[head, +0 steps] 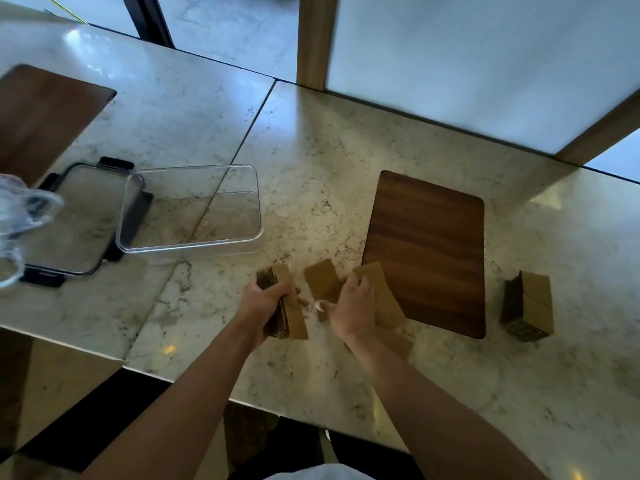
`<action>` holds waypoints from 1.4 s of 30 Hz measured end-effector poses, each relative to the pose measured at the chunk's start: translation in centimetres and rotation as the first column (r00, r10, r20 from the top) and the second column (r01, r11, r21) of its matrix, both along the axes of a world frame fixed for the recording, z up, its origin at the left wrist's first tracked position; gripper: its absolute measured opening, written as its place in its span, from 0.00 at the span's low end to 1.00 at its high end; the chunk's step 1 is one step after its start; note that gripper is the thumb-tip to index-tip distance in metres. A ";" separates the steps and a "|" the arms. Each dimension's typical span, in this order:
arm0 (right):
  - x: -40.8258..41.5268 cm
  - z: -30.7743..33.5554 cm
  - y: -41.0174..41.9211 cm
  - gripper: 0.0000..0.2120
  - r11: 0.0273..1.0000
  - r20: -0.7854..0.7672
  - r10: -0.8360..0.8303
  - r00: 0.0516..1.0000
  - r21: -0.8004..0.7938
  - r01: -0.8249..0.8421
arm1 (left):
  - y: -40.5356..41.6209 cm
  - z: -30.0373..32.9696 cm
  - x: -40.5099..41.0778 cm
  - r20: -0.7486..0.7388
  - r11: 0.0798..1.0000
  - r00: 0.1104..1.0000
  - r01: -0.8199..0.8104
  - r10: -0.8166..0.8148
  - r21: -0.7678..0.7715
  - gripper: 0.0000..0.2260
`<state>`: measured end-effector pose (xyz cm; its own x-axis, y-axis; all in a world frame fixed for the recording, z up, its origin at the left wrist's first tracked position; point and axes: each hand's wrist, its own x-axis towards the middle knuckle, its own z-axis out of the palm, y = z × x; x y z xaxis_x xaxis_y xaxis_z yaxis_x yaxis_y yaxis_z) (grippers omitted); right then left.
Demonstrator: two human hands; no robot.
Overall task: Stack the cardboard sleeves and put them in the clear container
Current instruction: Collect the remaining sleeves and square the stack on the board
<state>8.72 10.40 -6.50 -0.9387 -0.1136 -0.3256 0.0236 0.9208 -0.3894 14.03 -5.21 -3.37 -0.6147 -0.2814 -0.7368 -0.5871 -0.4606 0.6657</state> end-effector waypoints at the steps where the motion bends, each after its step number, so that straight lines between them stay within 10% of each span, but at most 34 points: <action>1: -0.3 0.2 -0.1 0.24 0.993 0.002 -0.067 0.998 -0.099 0.067 | -0.1 -0.1 0.0 -0.017 1.000 1.000 -0.011 0.011 -0.007 0.13; 5: -1.1 1.8 0.6 0.12 0.805 0.178 -0.314 0.933 -0.471 0.361 | 0.3 0.0 -0.4 -0.059 0.998 0.998 0.029 -0.032 -0.054 0.27; 8: -0.6 2.0 1.2 0.08 0.747 0.367 -0.204 0.908 -0.541 0.387 | 1.7 0.4 -1.4 -0.039 0.992 0.992 0.124 -0.124 0.012 0.30; 13: -1.5 0.5 5.3 0.16 0.969 -0.059 -0.221 0.974 -0.122 0.213 | 3.6 -0.1 -2.9 0.041 0.989 0.989 0.142 -0.144 0.048 0.14; 16: -1.7 -0.1 7.6 0.30 0.979 -0.028 -0.107 0.994 0.172 0.110 | 4.1 -0.4 -3.5 0.093 0.988 0.984 0.156 -0.154 -0.008 0.15; 26: -5.3 0.5 11.5 0.15 0.793 0.235 -0.448 0.863 -0.341 0.505 | 5.9 -0.7 -5.7 0.045 0.979 0.983 0.179 -0.176 -0.093 0.18; 31: -4.2 -0.1 9.5 0.39 0.918 0.284 -0.258 0.923 -0.227 0.326 | 6.4 -1.5 -6.1 0.047 0.983 0.989 0.145 -0.140 -0.110 0.23; 36: -1.9 -0.8 7.4 0.30 0.988 -0.032 -0.156 0.987 -0.024 0.155 | 6.4 -1.8 -6.2 0.044 0.985 0.991 0.133 -0.129 -0.111 0.25; 42: -4.2 0.1 8.6 0.14 0.687 0.354 -0.428 0.832 -0.471 0.553 | 6.3 -1.7 -6.1 0.030 0.988 0.991 0.130 -0.128 -0.086 0.24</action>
<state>4.50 18.99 -6.37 -0.8303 0.1321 -0.5414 0.5453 0.3932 -0.7403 7.93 1.11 -5.10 -0.6320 -0.2649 -0.7283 -0.6547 -0.3202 0.6847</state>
